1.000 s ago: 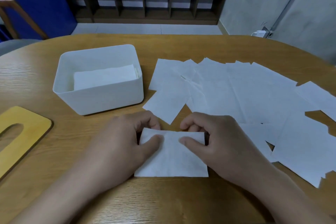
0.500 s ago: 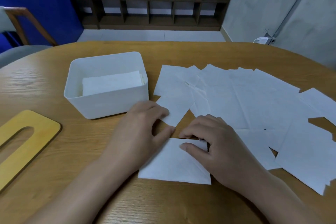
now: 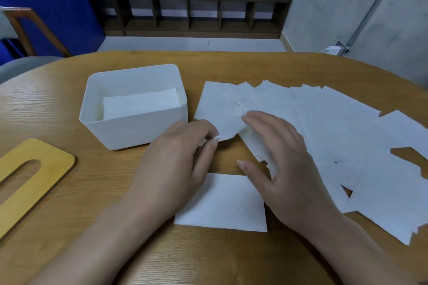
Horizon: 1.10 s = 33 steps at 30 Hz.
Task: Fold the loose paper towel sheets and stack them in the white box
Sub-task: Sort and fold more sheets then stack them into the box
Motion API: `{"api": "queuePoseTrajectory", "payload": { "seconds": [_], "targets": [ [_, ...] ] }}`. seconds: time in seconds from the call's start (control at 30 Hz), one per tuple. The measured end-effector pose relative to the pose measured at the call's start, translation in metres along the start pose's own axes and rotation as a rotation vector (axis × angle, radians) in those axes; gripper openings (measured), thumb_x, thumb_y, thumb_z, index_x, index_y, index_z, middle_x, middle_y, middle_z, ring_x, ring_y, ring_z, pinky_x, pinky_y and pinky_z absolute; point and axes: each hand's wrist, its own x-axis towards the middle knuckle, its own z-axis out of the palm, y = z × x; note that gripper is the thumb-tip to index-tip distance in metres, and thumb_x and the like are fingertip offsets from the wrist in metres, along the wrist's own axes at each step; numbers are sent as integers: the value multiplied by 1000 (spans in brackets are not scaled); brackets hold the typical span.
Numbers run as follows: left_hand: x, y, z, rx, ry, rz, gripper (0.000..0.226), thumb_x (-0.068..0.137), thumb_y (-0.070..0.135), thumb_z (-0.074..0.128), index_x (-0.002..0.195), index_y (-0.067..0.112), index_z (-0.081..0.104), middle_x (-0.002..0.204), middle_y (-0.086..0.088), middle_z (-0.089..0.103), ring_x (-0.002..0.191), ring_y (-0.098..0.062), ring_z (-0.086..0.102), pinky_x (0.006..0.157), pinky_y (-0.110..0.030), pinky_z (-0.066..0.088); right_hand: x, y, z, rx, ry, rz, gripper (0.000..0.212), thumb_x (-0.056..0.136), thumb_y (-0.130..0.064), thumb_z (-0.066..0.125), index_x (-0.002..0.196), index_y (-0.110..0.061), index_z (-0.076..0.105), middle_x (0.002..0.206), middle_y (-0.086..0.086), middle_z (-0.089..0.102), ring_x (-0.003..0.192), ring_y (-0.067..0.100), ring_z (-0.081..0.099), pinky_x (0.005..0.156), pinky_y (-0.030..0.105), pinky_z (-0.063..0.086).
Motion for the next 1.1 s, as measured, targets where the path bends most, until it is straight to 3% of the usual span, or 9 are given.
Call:
{"api": "queuePoseTrajectory", "payload": {
  "seconds": [0.13, 0.27, 0.33, 0.43, 0.53, 0.63, 0.73, 0.83, 1.1],
  "targets": [
    [-4, 10, -19, -183, -18, 30, 12, 110, 30, 65, 99, 33, 67, 85, 11, 62, 78, -11, 59, 65, -18, 39, 2, 1, 2, 67, 51, 36, 52, 104, -36, 73, 153, -34, 57, 146, -27, 59, 148, 2, 42, 123, 36, 36],
    [-7, -3, -21, -371, 13, -59, 13, 107, 31, 66, 102, 20, 72, 87, 2, 68, 73, -27, 58, 66, -41, 46, 3, 1, -4, 165, 130, 133, 15, 105, -38, 68, 117, -43, 75, 114, -31, 72, 121, 3, 63, 98, 22, 52],
    [-7, -8, -20, -487, 0, -123, 13, 106, 29, 69, 106, 17, 73, 86, -1, 68, 77, -40, 57, 67, -45, 46, 4, -1, -9, 278, 137, 179, 12, 104, -30, 70, 104, -38, 79, 103, -25, 76, 109, 7, 70, 82, 13, 52],
    [-7, -4, -17, -651, -85, -190, 29, 97, 38, 78, 123, 27, 72, 85, -8, 68, 79, -50, 55, 71, -51, 50, 6, -6, -15, 436, 61, 221, 14, 104, -23, 72, 98, -30, 82, 93, -13, 79, 91, 11, 75, 70, 13, 52],
    [-6, -3, -17, -634, -97, -222, 27, 97, 39, 84, 122, 32, 75, 77, -22, 55, 72, -48, 51, 64, -49, 47, 7, -9, -18, 563, -48, 297, 11, 102, -27, 75, 96, -28, 84, 84, -3, 79, 75, 10, 72, 65, 16, 49],
    [-4, -6, -20, -607, -107, -261, 10, 99, 32, 79, 105, 24, 78, 73, -26, 42, 59, -33, 35, 54, -31, 32, 7, -10, -24, 629, -138, 385, 10, 100, -30, 77, 94, -28, 85, 81, 1, 80, 69, 16, 69, 58, 21, 49],
    [-4, -10, -21, -507, -158, -278, 6, 98, 32, 81, 101, 29, 77, 64, -12, 46, 54, -14, 40, 51, -25, 35, 5, -6, -25, 500, -200, 335, 9, 97, -33, 81, 89, -31, 84, 82, -7, 81, 74, 13, 75, 67, 20, 54],
    [-6, -13, -17, -391, -217, -274, 6, 97, 34, 82, 97, 31, 77, 58, 10, 49, 52, -4, 43, 53, -19, 37, 0, -2, -20, 357, -232, 285, 12, 94, -41, 83, 86, -34, 79, 77, -7, 78, 66, 24, 68, 63, 24, 51],
    [-5, -19, -17, -302, -284, -292, 12, 94, 38, 84, 99, 39, 73, 65, 3, 62, 50, -4, 46, 52, -22, 38, -4, 1, -15, 242, -216, 247, 17, 91, -45, 84, 82, -33, 76, 66, -6, 67, 58, 18, 58, 58, 19, 46]
  ]
}}
